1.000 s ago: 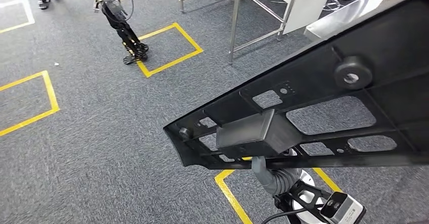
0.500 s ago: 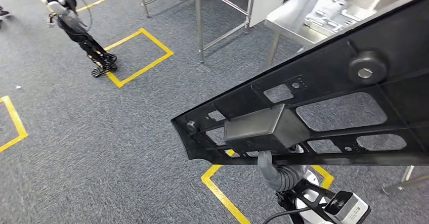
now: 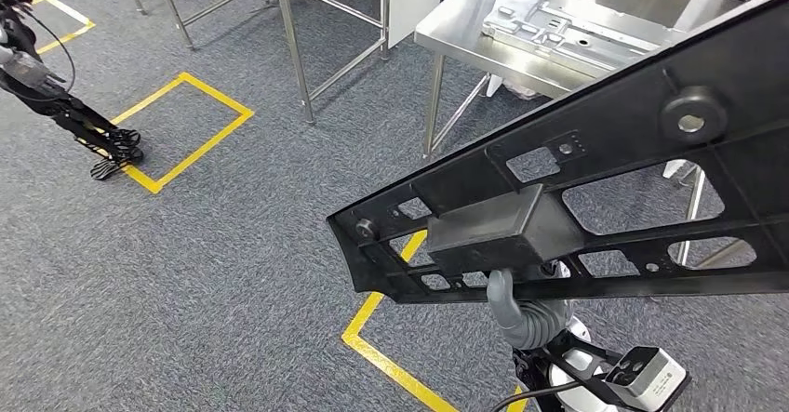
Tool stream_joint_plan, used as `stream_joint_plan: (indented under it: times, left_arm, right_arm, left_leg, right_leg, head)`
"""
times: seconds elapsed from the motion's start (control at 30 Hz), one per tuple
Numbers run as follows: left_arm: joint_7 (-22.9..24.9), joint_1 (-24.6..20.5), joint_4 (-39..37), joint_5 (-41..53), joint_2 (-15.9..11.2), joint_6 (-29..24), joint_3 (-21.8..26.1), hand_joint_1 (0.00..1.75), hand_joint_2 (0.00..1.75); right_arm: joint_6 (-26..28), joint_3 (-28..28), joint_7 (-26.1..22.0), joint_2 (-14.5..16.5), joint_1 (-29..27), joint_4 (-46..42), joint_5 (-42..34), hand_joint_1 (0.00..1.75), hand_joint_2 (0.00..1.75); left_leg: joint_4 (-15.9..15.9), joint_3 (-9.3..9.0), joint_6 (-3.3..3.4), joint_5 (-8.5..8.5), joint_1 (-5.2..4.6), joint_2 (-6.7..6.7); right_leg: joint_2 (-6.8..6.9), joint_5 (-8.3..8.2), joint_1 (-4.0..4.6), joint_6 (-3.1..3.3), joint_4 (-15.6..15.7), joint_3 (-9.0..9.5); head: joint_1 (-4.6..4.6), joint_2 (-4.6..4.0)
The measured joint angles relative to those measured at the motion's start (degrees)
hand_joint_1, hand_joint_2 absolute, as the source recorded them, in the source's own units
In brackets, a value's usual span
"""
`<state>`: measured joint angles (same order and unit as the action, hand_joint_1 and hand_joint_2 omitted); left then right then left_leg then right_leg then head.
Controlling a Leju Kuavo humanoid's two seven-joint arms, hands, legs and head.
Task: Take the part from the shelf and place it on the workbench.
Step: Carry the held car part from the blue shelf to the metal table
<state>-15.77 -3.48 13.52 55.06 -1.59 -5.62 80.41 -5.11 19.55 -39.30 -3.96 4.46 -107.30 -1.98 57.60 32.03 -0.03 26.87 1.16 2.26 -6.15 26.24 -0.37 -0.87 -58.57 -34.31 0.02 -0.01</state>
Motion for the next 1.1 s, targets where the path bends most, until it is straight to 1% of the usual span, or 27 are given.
stream_joint_plan:
  times: [0.03,0.07,0.1,0.13,0.17,0.2,0.23,0.27,0.33,0.37,0.4,0.47,0.5,0.53,0.6,0.63,0.67,0.7,0.73,0.77,0.83,0.87,0.9,0.97,1.0,1.03,1.1]
  left_arm:
    - [-0.13,-0.01,0.07,-0.15,-0.17,-0.14,0.08,0.0,1.75]
    - [-0.27,0.04,0.12,-0.34,-0.32,-0.36,0.24,0.0,1.75]
    - [-0.41,0.17,0.16,-0.6,-0.46,-0.59,0.46,0.0,1.75]
    - [-0.54,0.31,0.2,-0.84,-0.62,-0.83,0.72,0.0,1.75]
    - [-0.68,0.4,0.23,-1.16,-0.74,-1.13,1.0,0.0,1.75]
    - [-0.86,0.42,0.28,-1.55,-0.87,-1.46,1.26,0.0,1.75]
    - [-1.03,0.38,0.34,-1.94,-0.96,-1.81,1.52,0.0,1.75]
    - [-1.19,0.32,0.43,-2.36,-1.0,-2.13,1.83,0.0,1.75]
    - [-1.4,0.29,0.6,-2.88,-1.16,-2.41,2.47,0.0,1.75]
    - [-1.5,0.3,0.68,-3.08,-1.3,-2.33,2.73,0.0,1.75]
    - [-1.59,0.32,0.74,-3.25,-1.47,-2.09,2.91,0.0,1.75]
    - [-1.74,0.23,0.91,-3.65,-1.81,-1.33,3.27,0.0,1.75]
    - [-1.79,0.18,0.97,-3.84,-1.91,-0.87,3.5,0.0,1.75]
    - [-1.83,0.13,1.02,-3.97,-1.98,-0.42,3.72,0.0,1.75]
    - [-1.97,0.26,1.04,-4.1,-2.0,0.4,4.03,0.0,1.75]
    - [-2.09,0.41,1.04,-4.13,-1.99,0.68,4.13,0.0,1.75]
    - [-2.24,0.57,1.04,-4.17,-1.96,0.88,4.21,0.0,1.75]
    - [-2.41,0.68,1.04,-4.22,-1.92,1.03,4.29,0.0,1.75]
    - [-2.6,0.74,1.04,-4.3,-1.88,1.16,4.34,0.0,1.75]
    - [-2.74,0.75,1.04,-4.4,-1.86,1.3,4.37,0.0,1.75]
    - [-2.99,0.72,1.04,-4.55,-1.85,1.56,4.42,0.0,1.75]
    - [-3.07,0.72,1.04,-4.57,-1.85,1.67,4.45,0.0,1.75]
    - [-3.13,0.67,1.04,-4.57,-1.85,1.75,4.5,0.0,1.75]
    - [-3.22,0.41,1.04,-4.57,-1.77,1.83,4.56,0.0,1.75]
    - [-3.25,0.2,1.04,-4.57,-1.7,1.85,4.57,0.0,1.75]
    - [-3.28,0.06,1.05,-4.57,-1.64,1.89,4.57,0.0,1.75]
    - [-3.34,0.07,1.06,-4.56,-1.52,2.22,4.61,0.0,1.75]
  right_arm:
    - [-0.03,-0.17,-0.01,-0.03,0.04,-0.01,-0.11,1.75,1.75]
    - [-0.09,-0.31,-0.01,-0.04,0.08,-0.01,-0.22,1.75,1.75]
    - [-0.19,-0.4,-0.01,-0.05,0.14,-0.01,-0.34,1.75,1.75]
    - [-0.34,-0.45,-0.01,-0.05,0.16,0.02,-0.47,1.75,1.75]
    - [-0.61,-0.52,-0.01,-0.06,0.15,0.08,-0.63,1.75,1.75]
    - [-0.95,-0.57,0.0,-0.07,0.21,0.16,-0.8,1.75,1.75]
    - [-1.32,-0.62,0.0,-0.07,0.38,0.27,-0.93,1.75,1.75]
    - [-1.66,-0.64,0.01,-0.07,0.66,0.41,-1.03,1.75,1.75]
    - [-2.03,-0.62,0.01,-0.04,1.5,0.75,-1.09,1.75,1.75]
    - [-2.09,-0.6,0.01,-0.01,1.93,0.96,-1.15,1.75,1.75]
    - [-2.09,-0.58,0.01,0.03,2.3,1.21,-1.21,1.75,1.75]
    - [-2.07,-0.57,-0.01,0.11,2.89,1.75,-1.36,1.75,1.75]
    - [-2.08,-0.57,-0.01,0.19,3.2,2.03,-1.43,1.75,1.75]
    - [-2.09,-0.53,-0.01,0.35,3.57,2.3,-1.5,1.75,1.75]
    - [-2.15,-0.38,0.0,0.84,4.21,2.88,-1.63,1.75,1.75]
    - [-2.2,-0.25,0.0,1.08,4.4,3.25,-1.67,1.75,1.75]
    - [-2.26,-0.11,0.0,1.24,4.47,3.63,-1.69,1.75,1.75]
    - [-2.32,0.02,0.01,1.37,4.5,4.0,-1.69,1.75,1.75]
    - [-2.39,0.14,0.01,1.45,4.56,4.35,-1.69,1.75,1.75]
    - [-2.45,0.25,0.01,1.56,4.68,4.63,-1.69,1.75,1.75]
    - [-2.63,0.46,0.01,1.88,5.12,5.16,-1.71,1.75,1.75]
    - [-2.78,0.59,0.01,2.07,5.4,5.46,-1.74,1.75,1.75]
    - [-2.9,0.71,0.01,2.2,5.62,5.74,-1.79,1.75,1.75]
    - [-3.08,0.89,0.01,2.32,5.85,6.19,-1.89,1.75,1.75]
    - [-3.1,0.93,0.0,2.32,5.92,6.35,-1.93,1.75,1.75]
    - [-3.16,0.97,0.0,2.32,6.13,6.51,-1.98,1.75,1.75]
    - [-3.57,1.19,0.0,2.34,6.74,6.96,-2.14,1.75,1.75]
  left_leg:
    - [-0.24,-0.07,0.4,-0.12,0.05,-0.7]
    - [-0.35,-0.11,0.7,-0.15,0.0,-1.45]
    - [-0.38,-0.09,0.89,-0.1,-0.09,-2.19]
    - [-0.37,-0.05,0.96,-0.05,-0.16,-2.96]
    - [-0.36,-0.04,0.97,-0.01,-0.19,-3.71]
    - [-0.34,-0.05,0.93,0.04,-0.2,-4.45]
    - [-0.32,-0.11,0.84,0.1,-0.2,-5.15]
    - [-0.31,-0.24,0.7,0.2,-0.21,-5.79]
    - [-0.24,-0.57,0.23,0.5,-0.42,-6.93]
    - [-0.2,-0.72,-0.09,0.64,-0.55,-7.4]
    - [-0.18,-0.85,-0.43,0.76,-0.67,-7.9]
    - [-0.26,-1.12,-1.13,0.95,-0.63,-8.85]
    - [0.07,-1.14,-1.48,1.34,-0.51,-8.45]
    - [1.28,-0.74,-1.76,2.26,-0.36,-7.37]
    - [7.24,1.81,-2.14,5.64,-0.11,-4.22]
    - [11.31,3.77,-2.24,7.41,-0.06,-3.29]
    - [14.62,5.45,-2.32,8.46,-0.04,-2.87]
    - [16.21,6.41,-2.33,8.41,-0.04,-2.7]
    - [15.52,6.34,-2.27,7.2,-0.04,-2.61]
    - [12.67,5.28,-2.15,5.11,-0.02,-2.3]
    - [4.7,2.14,-1.74,1.13,0.1,0.05]
    - [1.97,1.05,-1.54,0.18,0.12,1.15]
    - [0.57,0.5,-1.32,-0.06,0.1,1.92]
    - [0.21,0.32,-0.8,0.0,0.04,1.27]
    - [-0.06,0.19,-0.43,-0.18,0.12,0.66]
    - [-0.38,0.07,0.0,-0.36,0.21,-0.03]
    - [-0.79,-0.09,0.63,-0.52,0.21,-1.57]
  right_leg:
    - [1.67,1.11,0.08,-0.24,-1.71,-0.82]
    - [3.6,2.79,0.06,-0.4,-4.65,-2.19]
    - [4.9,4.75,0.04,-0.57,-8.53,-4.11]
    - [5.41,6.44,-0.11,-0.73,-12.58,-6.11]
    - [5.58,7.24,-0.25,-0.85,-15.41,-7.51]
    - [5.72,6.94,-0.36,-0.94,-16.18,-7.86]
    - [5.96,5.64,-0.44,-0.96,-14.58,-6.98]
    - [6.58,3.69,-0.45,-0.87,-10.88,-4.97]
    - [9.22,0.85,-0.15,-0.34,-2.62,-0.58]
    - [10.09,0.29,0.05,-0.04,-0.21,0.66]
    - [10.44,0.28,0.26,0.25,0.73,1.05]
    - [9.07,0.08,0.32,0.83,0.9,0.95]
    - [8.46,-0.08,0.22,1.17,1.11,1.04]
    - [7.85,-0.27,0.07,1.53,1.33,1.15]
    - [6.63,-0.49,-0.09,2.01,1.54,1.27]
    - [5.91,-0.51,-0.05,2.13,1.53,1.24]
    - [5.1,-0.51,0.0,2.19,1.5,1.24]
    - [4.29,-0.5,0.06,2.22,1.46,1.27]
    - [3.48,-0.49,0.1,2.2,1.4,1.34]
    - [2.71,-0.46,0.11,2.15,1.33,1.41]
    - [1.27,-0.35,0.12,1.88,1.05,1.34]
    - [0.59,-0.36,0.1,1.61,0.91,1.14]
    - [-0.06,-0.41,0.02,1.27,0.83,0.89]
    - [-1.23,-0.66,-0.1,0.42,0.94,0.5]
    - [-0.96,-0.54,-0.06,0.07,0.8,0.36]
    - [0.14,0.09,0.03,-0.2,-0.12,-0.13]
    - [3.59,3.12,0.06,-0.61,-5.6,-2.82]
  head:
    - [0.15,0.0]
    - [0.28,-0.01]
    - [0.44,-0.01]
    - [0.45,-0.01]
    - [0.45,-0.01]
    - [0.45,0.0]
    - [0.46,0.01]
    - [0.46,0.01]
    - [0.43,0.01]
    - [0.39,0.01]
    - [0.36,0.0]
    - [0.33,-0.01]
    - [0.28,-0.01]
    - [0.19,-0.01]
    - [-0.07,-0.01]
    - [-0.14,-0.01]
    - [-0.16,-0.02]
    - [-0.17,-0.02]
    - [-0.16,-0.02]
    - [-0.16,-0.02]
    - [-0.15,-0.02]
    - [-0.16,-0.02]
    - [-0.17,-0.01]
    - [-0.17,0.0]
    - [-0.17,0.0]
    - [0.03,-0.01]
    - [0.43,-0.01]
